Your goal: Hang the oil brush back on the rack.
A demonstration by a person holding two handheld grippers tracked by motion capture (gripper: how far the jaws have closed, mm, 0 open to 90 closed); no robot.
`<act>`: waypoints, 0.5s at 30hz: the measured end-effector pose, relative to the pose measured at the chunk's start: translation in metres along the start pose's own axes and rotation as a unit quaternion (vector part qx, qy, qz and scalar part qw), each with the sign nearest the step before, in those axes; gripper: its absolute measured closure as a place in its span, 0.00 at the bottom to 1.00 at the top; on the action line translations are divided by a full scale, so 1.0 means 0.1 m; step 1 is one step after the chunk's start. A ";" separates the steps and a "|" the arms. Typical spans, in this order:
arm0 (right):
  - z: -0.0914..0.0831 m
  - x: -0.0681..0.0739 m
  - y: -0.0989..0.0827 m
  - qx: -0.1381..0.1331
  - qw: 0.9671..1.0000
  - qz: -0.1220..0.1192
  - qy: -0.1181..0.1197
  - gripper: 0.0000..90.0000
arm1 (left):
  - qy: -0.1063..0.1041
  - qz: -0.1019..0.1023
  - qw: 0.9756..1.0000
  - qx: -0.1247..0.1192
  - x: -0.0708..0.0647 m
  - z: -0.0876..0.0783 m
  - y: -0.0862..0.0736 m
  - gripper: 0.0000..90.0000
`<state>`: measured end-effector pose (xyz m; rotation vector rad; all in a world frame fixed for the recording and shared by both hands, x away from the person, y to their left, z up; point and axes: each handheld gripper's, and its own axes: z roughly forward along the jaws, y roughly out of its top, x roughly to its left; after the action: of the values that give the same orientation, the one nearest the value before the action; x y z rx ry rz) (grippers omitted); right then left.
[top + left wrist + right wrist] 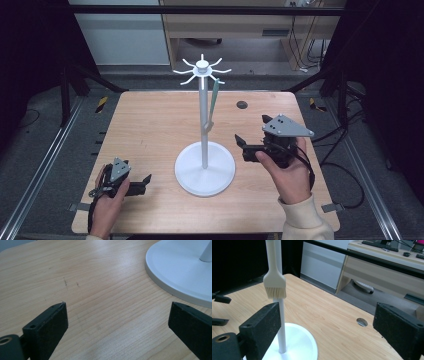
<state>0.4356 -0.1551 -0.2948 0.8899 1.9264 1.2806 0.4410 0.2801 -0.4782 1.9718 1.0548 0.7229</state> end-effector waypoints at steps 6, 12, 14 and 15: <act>0.05 -0.04 -0.10 0.006 1.000 -0.002 -0.003 0.09 | 0.000 -0.002 1.000 -0.001 0.00 -0.01 0.00 0.02; 0.11 -0.11 -0.22 0.027 1.000 0.002 -0.012 0.09 | -0.001 -0.001 1.000 -0.002 -0.01 0.00 0.01 0.02; 0.12 -0.14 -0.26 0.033 0.999 0.004 -0.016 0.09 | 0.000 -0.003 1.000 -0.003 0.00 -0.01 0.01 0.02; 0.13 -0.16 -0.29 0.036 0.999 0.007 -0.025 0.09 | 0.000 -0.003 1.000 -0.004 0.00 -0.01 0.01 0.02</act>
<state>0.4502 -0.1701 -0.3241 0.9648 1.9417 1.1922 0.4407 0.2802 -0.4773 1.9608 1.0562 0.7213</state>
